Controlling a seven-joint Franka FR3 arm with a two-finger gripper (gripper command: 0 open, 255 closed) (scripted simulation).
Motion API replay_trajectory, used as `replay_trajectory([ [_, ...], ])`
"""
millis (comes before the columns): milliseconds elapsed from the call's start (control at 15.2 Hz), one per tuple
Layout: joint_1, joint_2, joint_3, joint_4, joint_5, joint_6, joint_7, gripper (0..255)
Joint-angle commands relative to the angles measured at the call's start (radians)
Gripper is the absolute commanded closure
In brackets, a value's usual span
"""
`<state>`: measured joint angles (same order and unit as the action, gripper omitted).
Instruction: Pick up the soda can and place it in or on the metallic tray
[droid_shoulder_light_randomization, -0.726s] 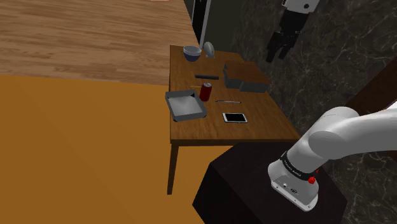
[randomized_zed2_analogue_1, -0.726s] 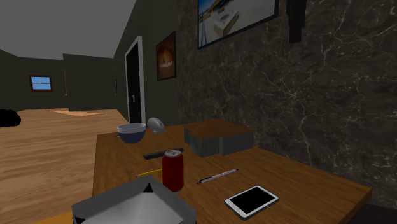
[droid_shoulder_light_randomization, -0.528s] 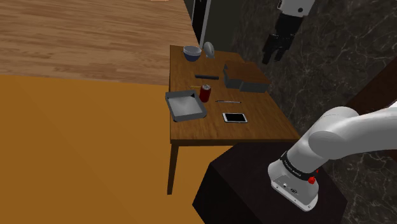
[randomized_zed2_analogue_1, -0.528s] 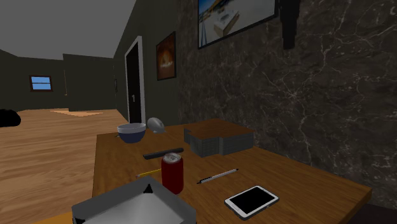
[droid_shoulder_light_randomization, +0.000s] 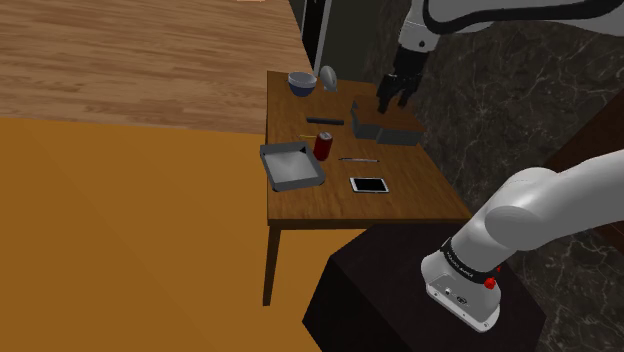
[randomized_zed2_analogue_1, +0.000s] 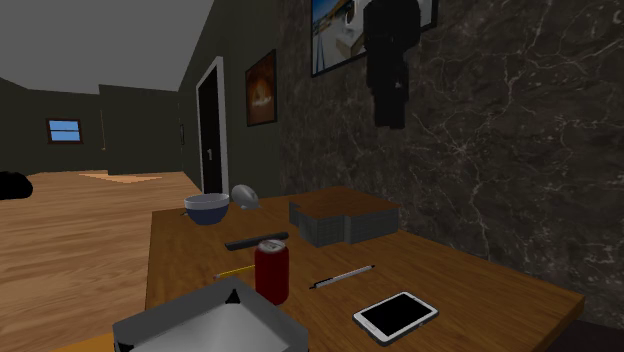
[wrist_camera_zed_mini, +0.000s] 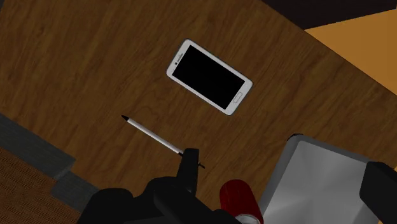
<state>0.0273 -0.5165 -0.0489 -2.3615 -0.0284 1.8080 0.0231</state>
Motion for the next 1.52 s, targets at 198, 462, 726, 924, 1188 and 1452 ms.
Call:
replay_trajectory([
  [198,0.007,0.152,-0.001,0.01,0.005,0.153,0.001,0],
  [462,0.01,0.295,-0.003,0.05,0.011,0.263,-0.004,0],
  [726,0.012,0.443,-0.004,0.112,0.018,0.356,-0.009,0],
  [924,0.013,0.556,-0.004,0.172,0.025,0.414,-0.014,0],
  [1188,0.013,0.709,-0.002,0.272,0.034,0.474,-0.021,0],
  [1452,0.012,0.802,0.0,0.333,0.04,0.51,-0.024,0],
])
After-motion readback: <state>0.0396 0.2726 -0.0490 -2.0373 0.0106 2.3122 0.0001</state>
